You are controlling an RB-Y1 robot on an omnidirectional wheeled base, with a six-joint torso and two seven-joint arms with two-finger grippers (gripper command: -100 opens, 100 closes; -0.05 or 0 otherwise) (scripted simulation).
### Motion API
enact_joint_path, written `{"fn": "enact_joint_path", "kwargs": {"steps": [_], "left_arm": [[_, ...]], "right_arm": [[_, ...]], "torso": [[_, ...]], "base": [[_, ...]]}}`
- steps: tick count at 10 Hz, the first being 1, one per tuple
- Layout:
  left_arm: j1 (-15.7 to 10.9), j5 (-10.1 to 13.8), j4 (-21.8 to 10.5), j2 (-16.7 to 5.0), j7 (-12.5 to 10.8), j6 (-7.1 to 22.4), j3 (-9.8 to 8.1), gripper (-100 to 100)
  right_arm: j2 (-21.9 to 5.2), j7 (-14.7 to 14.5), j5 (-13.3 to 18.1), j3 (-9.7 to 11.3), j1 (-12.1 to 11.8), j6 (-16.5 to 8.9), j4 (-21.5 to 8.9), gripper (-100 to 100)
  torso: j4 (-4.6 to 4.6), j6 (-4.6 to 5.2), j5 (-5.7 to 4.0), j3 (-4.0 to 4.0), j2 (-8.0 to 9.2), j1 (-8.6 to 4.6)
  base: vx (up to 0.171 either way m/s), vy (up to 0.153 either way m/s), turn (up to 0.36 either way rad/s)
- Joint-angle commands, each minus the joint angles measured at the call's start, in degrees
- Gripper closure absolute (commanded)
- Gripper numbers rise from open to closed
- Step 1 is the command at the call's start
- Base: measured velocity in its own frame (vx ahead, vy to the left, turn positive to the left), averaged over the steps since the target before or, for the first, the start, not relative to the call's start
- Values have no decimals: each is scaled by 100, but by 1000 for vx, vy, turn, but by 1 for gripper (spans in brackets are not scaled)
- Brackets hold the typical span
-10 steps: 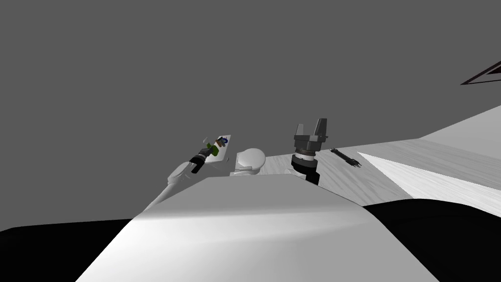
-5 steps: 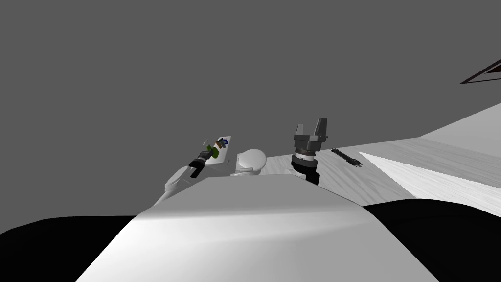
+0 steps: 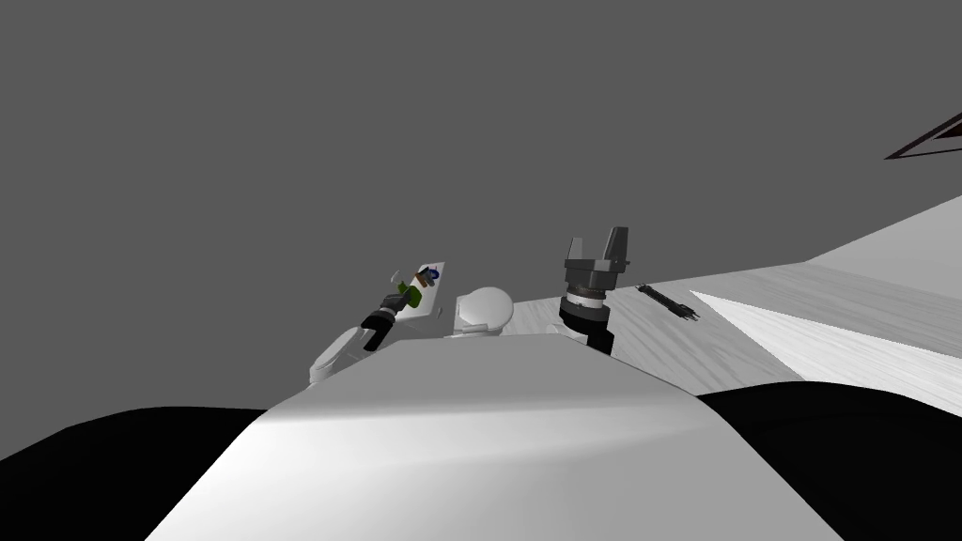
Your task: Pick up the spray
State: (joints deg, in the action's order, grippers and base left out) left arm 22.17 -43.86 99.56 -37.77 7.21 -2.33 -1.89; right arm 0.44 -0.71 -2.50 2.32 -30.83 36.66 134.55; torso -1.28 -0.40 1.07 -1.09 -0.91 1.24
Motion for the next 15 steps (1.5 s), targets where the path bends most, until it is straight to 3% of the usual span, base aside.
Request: {"fn": "enact_joint_path", "kwargs": {"steps": [1,3,5,6,8,10,11,12,13,15], "left_arm": [[286,286,286,119,286,286,-3,100],[622,307,603,119,377,299,-3,100],[673,307,874,119,377,299,-3,100],[958,579,1042,240,679,536,0,100],[1269,608,1343,240,756,601,0,100],[1308,608,1630,240,756,601,0,100],[1595,860,1803,360,1070,868,3,100],[1751,909,1957,360,1134,903,3,100],[1913,909,2103,360,1134,903,3,100],[1943,909,2386,360,1134,903,3,100]], "right_arm": [[0,0,0,0,0,0,0,0],[-1,0,0,0,0,0,0,0],[0,0,0,0,0,0,0,0],[0,0,0,0,0,0,0,0],[0,0,0,0,0,0,0,0],[0,0,0,0,0,0,0,0],[0,0,0,0,0,0,0,0],[0,0,0,0,0,0,0,0],[0,0,0,0,0,0,0,0],[0,0,0,0,0,0,0,0]], "torso": [[0,0,0,0,0,0],[-6,-7,5,-11,-17,29],[-7,-10,5,-2,4,6],[-3,-4,1,4,11,-5],[-12,-9,9,-13,-16,30],[-7,-9,5,-1,5,8],[-2,-4,1,4,11,-4],[-6,-7,6,-3,-2,16],[-10,-10,10,-10,-12,31],[-6,-7,5,-3,0,9]], "base": [[72,60,-61],[59,64,-23],[-1,2,14],[71,58,-72],[58,60,-16],[-4,6,10],[54,49,-67],[75,80,-35],[45,51,3],[6,4,6]]}}
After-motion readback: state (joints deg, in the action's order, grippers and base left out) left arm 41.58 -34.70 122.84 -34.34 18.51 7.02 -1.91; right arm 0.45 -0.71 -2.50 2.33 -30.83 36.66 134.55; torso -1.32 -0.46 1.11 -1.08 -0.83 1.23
